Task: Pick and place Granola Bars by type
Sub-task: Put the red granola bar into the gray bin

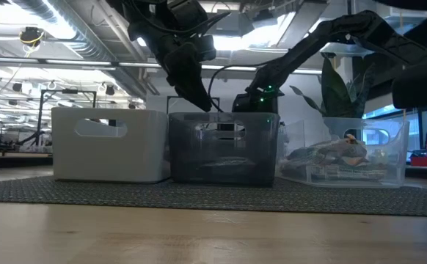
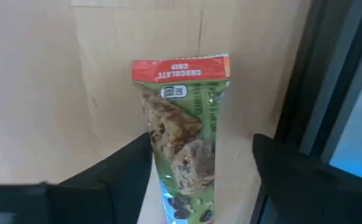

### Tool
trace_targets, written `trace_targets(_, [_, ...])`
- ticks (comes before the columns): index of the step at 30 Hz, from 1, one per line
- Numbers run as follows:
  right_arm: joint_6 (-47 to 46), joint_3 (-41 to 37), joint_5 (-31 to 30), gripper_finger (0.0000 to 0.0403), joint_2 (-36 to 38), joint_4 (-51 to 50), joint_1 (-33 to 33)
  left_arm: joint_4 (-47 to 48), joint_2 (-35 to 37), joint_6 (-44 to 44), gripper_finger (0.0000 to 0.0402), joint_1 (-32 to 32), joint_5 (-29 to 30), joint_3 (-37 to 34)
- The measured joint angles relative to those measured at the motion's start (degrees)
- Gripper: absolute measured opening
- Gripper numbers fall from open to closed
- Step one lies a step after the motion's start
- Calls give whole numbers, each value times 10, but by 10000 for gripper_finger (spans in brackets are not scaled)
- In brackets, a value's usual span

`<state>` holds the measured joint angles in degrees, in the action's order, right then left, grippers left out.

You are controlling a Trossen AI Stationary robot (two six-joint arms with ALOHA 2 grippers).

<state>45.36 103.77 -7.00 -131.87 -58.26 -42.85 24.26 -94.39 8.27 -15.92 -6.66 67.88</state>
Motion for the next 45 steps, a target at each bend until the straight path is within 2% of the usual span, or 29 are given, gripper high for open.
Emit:
trace_targets(5, [4,-1,0,230,0,-2,0,0,0,0,147,0,0,0])
trace_targets(20, [2,-1,-2,127,-2,-4,-1,21,0,0,147,-9,-1,0])
trace_targets(23, [1,-1,13,112,-2,-5,-2,30,0,0,148,-19,-30,0])
trace_targets(28, [-16,-1,18,104,-2,-5,-2,35,11,9,146,-45,-99,0])
trace_targets(39, [-16,31,28,102,-7,-6,7,41,79,-11,146,-82,-76,0])
trace_targets(42, [-16,56,66,102,-6,-10,11,47,94,-8,148,-88,-75,-2])
trace_targets(45, [-17,86,130,102,-6,-24,14,2,120,-3,150,-92,-79,-45])
